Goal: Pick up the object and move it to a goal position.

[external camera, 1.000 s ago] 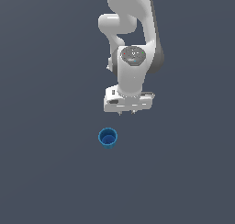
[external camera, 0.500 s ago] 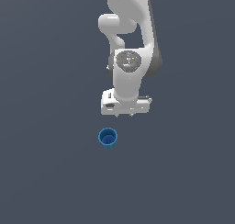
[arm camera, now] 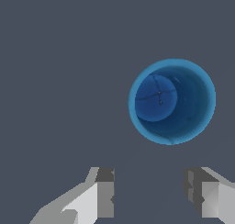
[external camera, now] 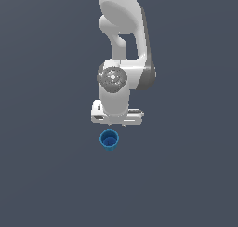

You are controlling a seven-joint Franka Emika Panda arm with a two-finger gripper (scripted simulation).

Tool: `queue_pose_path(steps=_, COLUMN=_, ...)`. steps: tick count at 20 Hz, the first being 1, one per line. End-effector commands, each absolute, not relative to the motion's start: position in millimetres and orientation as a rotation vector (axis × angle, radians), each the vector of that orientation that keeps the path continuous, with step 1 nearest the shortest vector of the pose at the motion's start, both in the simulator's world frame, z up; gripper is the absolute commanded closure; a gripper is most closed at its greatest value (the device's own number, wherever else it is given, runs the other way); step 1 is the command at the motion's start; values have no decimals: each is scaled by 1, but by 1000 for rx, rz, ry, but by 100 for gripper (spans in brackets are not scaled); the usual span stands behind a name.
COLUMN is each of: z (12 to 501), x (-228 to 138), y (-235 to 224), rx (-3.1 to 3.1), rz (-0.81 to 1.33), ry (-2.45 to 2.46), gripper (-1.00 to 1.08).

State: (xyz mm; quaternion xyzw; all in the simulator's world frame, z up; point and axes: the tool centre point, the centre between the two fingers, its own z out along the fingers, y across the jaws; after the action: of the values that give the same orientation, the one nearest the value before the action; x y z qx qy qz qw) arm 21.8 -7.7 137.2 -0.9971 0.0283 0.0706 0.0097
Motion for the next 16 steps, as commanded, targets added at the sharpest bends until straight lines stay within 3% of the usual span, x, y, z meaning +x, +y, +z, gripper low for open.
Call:
queue_pose_path(steps=1, z=131, x=30, y=-21, rx=-3104, rz=258, ry=142, gripper=-20)
queue_pose_path(steps=16, z=104, x=53, y=-80, rx=-3050, rz=418, ry=361, gripper=-20)
